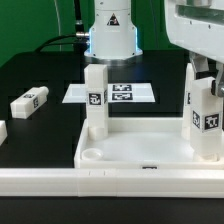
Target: Assemble desk
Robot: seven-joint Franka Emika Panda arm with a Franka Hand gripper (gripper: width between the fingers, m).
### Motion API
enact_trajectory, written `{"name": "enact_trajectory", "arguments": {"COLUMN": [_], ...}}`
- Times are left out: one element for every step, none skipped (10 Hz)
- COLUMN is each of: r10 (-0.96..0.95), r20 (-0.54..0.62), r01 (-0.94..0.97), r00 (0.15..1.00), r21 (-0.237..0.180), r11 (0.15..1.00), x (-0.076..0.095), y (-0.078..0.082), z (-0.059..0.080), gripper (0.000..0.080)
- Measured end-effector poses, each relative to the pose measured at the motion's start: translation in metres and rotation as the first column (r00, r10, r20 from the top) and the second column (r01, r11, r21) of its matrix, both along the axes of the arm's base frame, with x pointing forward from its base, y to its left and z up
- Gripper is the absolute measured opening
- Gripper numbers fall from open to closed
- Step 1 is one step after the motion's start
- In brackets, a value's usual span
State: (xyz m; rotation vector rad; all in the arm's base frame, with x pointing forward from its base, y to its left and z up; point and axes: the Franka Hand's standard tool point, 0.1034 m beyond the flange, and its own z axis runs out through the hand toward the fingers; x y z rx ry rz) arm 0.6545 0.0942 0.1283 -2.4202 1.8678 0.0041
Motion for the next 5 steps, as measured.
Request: {"name": "enact_trajectory", "arguments": {"r10": [0.062, 0.091, 0.162, 0.281, 0.377], "r20": [-0.011, -0.016, -0.013, -0.005, -0.002], "r01": [-0.062, -0.092, -0.162, -0.281, -0.377], "r00": [0.998, 0.996, 0.987, 0.960, 0.926], "r21": [-0.006, -0.010, -0.015, -0.021, -0.025], "r11": [0.998, 0.996, 0.987, 0.959, 0.926], "x": [-0.0005, 0.0004, 0.0007, 0.0009, 0.0006], "y": [0.0004, 0.0021, 0.0035, 0.0030, 0.0029], "z": [-0.0001, 0.0003, 0.0002, -0.0003, -0.0012], "gripper": [0.0524, 0.0610, 0.0610, 0.0642, 0.0648]}}
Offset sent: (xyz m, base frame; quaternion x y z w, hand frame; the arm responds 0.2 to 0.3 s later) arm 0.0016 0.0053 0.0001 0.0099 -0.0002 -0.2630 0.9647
